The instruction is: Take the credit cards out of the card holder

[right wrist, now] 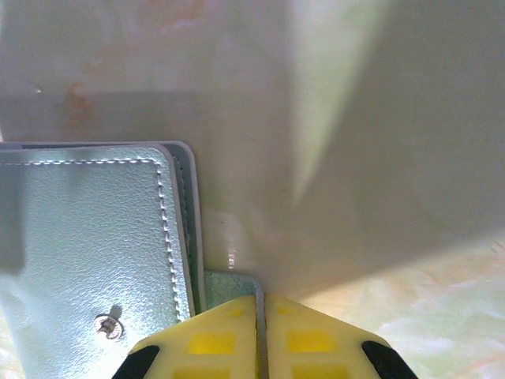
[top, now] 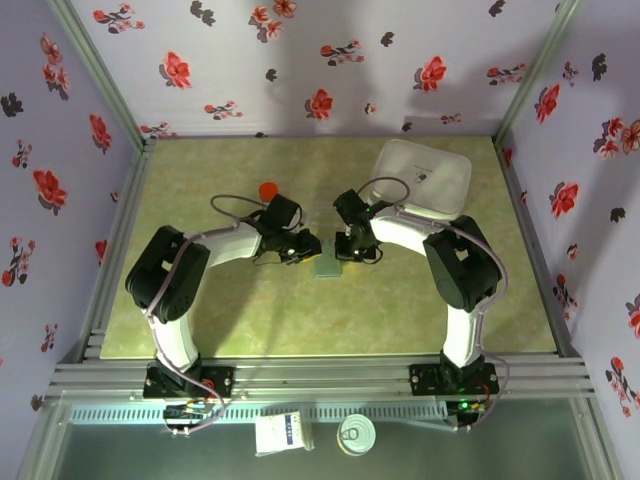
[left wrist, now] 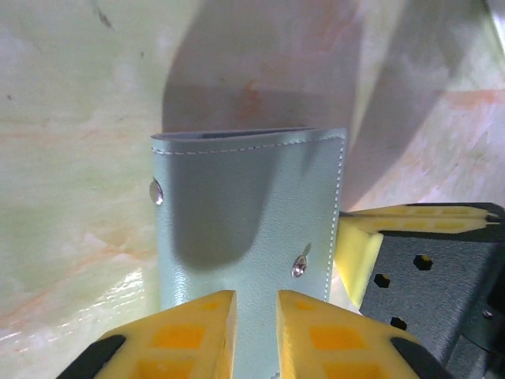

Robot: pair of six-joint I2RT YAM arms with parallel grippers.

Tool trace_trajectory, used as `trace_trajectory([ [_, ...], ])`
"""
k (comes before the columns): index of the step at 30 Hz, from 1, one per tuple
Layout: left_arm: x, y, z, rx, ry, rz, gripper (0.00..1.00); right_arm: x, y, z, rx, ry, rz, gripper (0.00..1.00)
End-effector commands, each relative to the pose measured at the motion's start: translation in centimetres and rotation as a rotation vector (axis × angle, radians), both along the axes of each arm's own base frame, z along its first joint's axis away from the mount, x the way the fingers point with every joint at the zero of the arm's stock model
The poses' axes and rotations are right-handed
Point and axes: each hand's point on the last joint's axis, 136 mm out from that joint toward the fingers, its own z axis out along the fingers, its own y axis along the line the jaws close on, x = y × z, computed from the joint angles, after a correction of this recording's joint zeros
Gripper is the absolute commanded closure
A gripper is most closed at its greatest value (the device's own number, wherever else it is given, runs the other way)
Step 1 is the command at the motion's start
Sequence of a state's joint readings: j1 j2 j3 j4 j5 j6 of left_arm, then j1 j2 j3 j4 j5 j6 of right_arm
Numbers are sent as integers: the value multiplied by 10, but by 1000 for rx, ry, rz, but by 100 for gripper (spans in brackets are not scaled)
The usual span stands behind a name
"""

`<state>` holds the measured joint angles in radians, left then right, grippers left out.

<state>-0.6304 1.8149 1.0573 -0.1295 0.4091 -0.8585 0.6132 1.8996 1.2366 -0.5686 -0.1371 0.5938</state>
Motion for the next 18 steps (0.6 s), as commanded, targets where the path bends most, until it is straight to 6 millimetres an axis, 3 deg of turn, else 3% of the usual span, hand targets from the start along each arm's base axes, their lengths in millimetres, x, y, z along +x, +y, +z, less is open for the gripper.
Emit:
trace_trajectory([
  [1,4,10,17,27,-64,33,79,-3,-19,16,-36,-19,6,94],
  [8,7,24,26,28,-90,63,77,-5,-26,42,-53,-45,29,95],
  [18,8,50,39,30,-126,99,78,-8,-14,71,-48,-60,98,95],
])
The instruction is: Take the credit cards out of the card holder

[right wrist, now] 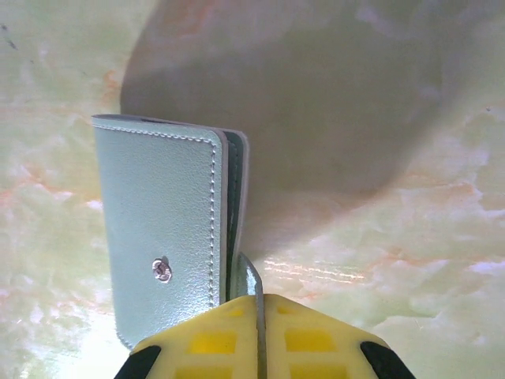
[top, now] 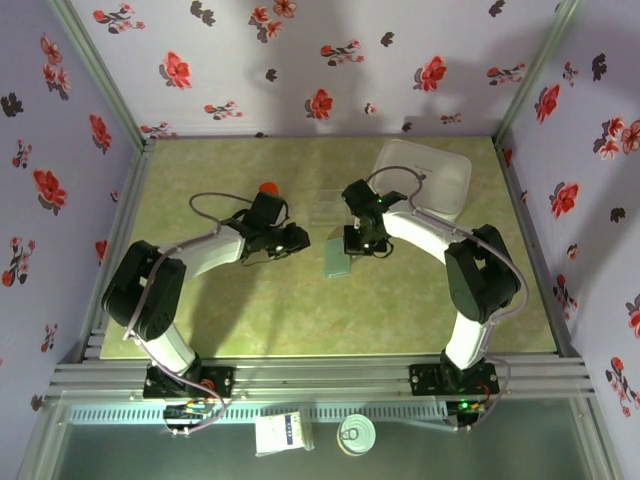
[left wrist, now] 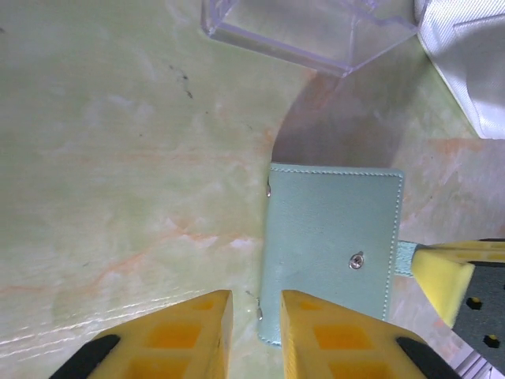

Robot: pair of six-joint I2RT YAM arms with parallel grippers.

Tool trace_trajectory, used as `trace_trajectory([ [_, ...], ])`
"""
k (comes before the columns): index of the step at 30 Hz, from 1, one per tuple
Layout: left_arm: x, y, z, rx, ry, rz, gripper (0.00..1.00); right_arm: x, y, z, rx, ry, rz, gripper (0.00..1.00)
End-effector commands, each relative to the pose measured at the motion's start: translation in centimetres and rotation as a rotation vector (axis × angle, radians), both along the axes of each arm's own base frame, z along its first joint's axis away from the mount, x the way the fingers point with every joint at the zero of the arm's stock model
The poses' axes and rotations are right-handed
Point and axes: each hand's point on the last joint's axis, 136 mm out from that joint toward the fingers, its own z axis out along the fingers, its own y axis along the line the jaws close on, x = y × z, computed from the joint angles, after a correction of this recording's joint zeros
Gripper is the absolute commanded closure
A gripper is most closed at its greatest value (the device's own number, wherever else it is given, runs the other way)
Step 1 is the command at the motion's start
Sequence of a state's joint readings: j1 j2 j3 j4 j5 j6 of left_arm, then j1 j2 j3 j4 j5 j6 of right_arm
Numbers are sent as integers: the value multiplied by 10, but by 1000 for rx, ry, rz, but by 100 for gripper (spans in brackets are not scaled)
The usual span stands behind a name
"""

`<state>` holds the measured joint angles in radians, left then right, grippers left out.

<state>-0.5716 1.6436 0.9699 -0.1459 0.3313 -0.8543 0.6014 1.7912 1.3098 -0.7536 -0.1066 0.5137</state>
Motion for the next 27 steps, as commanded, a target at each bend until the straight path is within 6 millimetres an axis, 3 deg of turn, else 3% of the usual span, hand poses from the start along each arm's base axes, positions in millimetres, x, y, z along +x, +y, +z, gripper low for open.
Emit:
trace_trajectory([
  [1,-1,13,8,20,-32,-2,77,-4,4,22,-15,-24,52,95],
  [9,-9,27,4,9,-8,-14,76,-7,32,34,-44,-28,117,94],
  [17,-14,27,3,-5,-1,-44,76,-9,61,42,7,-29,151,93],
  [21,-15,20,-3,-24,20,-62,76,-10,58,44,1,-41,148,93],
  [27,-16,1,-16,-5,63,-117,83,-6,32,37,-71,-42,119,92],
])
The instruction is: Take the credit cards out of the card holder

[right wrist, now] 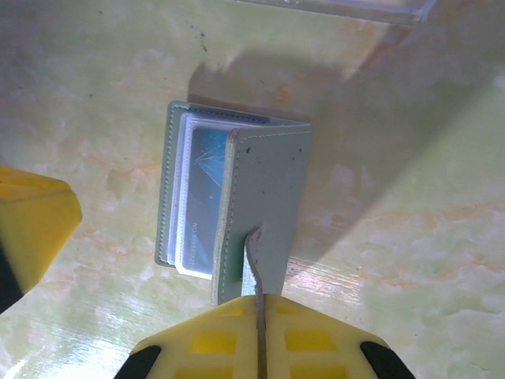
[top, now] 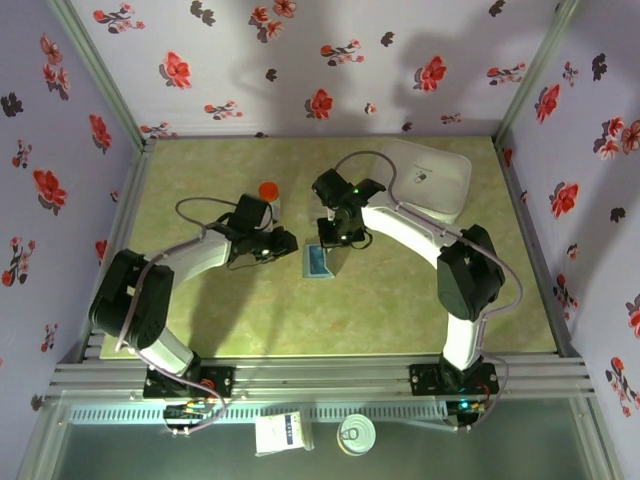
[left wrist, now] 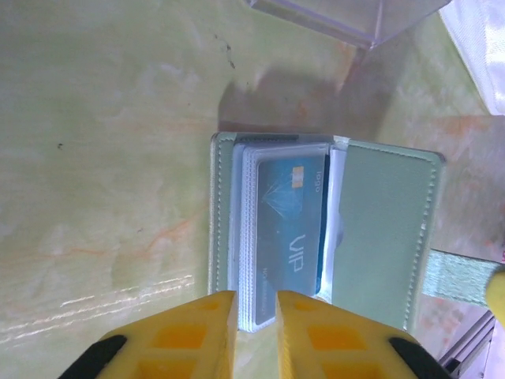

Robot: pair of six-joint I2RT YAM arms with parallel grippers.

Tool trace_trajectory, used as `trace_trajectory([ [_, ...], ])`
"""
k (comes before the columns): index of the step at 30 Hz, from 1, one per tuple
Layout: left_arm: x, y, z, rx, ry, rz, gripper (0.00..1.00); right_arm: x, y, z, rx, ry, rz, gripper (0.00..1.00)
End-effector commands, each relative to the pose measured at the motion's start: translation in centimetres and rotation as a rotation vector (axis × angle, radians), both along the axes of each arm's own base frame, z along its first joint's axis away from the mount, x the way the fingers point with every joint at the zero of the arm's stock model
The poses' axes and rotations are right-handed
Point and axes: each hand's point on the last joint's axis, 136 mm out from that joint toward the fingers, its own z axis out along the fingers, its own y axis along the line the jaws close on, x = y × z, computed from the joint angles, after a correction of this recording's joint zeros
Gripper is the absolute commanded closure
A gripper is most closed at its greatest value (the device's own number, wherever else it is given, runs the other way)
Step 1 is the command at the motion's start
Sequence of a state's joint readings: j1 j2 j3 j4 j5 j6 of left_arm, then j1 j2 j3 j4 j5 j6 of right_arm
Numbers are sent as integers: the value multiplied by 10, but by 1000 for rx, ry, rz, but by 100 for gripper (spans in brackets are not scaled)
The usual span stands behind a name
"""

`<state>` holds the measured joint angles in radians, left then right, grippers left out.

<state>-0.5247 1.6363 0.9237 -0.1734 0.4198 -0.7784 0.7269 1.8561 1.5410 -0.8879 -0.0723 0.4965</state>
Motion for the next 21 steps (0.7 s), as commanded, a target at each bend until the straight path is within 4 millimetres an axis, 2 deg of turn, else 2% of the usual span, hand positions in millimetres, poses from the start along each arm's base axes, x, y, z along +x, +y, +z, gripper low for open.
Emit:
trace_trajectory([
  [1,-3,-16,-6,7,24,-65,84,-1,-24,-2,-65,1,-22,92],
  [11,3,-31,-31,34,70,-88,95,1,-53,-12,-81,9,-72,92],
  [21,-5,-20,-50,100,108,-78,100,1,-74,-35,-121,32,-106,93],
])
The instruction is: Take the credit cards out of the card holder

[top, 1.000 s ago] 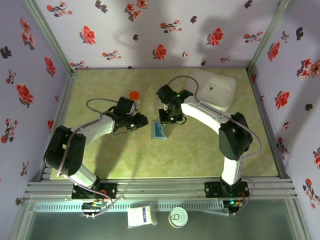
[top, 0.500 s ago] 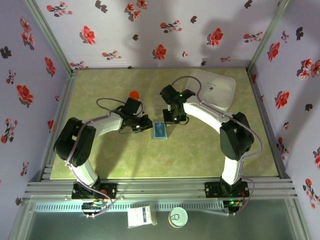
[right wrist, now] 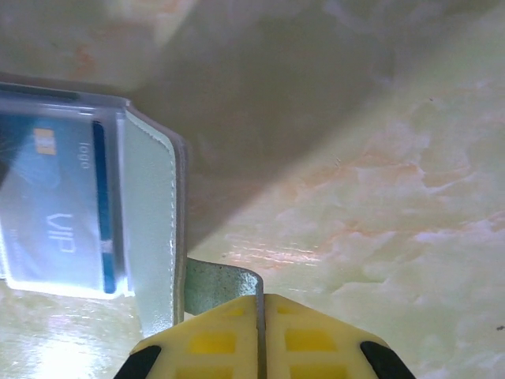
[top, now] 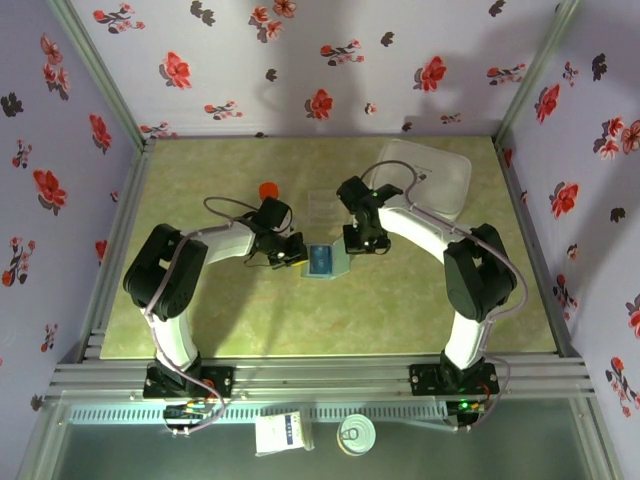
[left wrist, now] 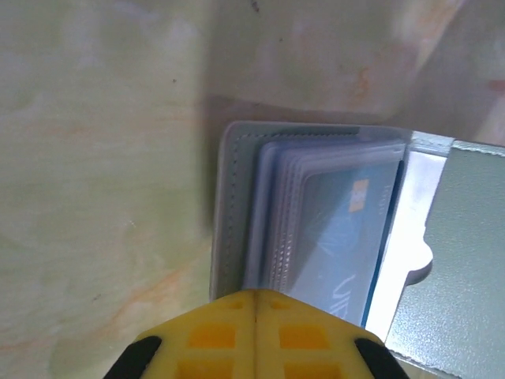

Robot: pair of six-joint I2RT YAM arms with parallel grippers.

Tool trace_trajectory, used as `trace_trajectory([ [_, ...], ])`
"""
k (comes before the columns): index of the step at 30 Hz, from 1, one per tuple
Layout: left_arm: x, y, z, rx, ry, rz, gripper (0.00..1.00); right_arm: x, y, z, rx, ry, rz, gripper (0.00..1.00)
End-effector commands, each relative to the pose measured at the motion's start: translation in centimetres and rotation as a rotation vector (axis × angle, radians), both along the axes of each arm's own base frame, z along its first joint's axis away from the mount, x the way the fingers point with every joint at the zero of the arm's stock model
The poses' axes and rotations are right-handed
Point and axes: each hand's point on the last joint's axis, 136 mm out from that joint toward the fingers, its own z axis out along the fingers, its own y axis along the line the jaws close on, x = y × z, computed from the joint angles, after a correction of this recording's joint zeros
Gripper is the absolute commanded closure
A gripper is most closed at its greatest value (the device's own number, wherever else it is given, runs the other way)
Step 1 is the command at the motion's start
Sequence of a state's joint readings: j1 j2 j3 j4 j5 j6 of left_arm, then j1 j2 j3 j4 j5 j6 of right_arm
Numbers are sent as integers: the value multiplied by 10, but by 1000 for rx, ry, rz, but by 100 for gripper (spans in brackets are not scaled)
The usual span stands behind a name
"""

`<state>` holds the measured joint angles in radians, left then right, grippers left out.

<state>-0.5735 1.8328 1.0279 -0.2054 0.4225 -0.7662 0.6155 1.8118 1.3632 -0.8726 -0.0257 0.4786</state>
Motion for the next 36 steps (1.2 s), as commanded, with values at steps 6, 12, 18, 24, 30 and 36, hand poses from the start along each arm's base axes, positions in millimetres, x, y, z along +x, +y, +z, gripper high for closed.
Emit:
trace_trajectory([
  [6,-6,10,-11,61,4,1,100,4,-11,-19,-41,-10,2,93],
  [12,-12,30,-7,81,-9,38,100,3,5,-30,6,-2,22,92],
  [18,-25,45,-9,87,-4,61,100,-2,18,-37,4,11,74,92],
  [24,-30,48,-21,96,26,56,100,-3,6,-42,-59,8,74,92],
  [30,-32,51,-23,108,35,51,100,-3,-8,-47,-116,6,61,92],
  [36,-34,55,-29,124,56,57,100,-5,-22,-55,-178,24,59,92],
])
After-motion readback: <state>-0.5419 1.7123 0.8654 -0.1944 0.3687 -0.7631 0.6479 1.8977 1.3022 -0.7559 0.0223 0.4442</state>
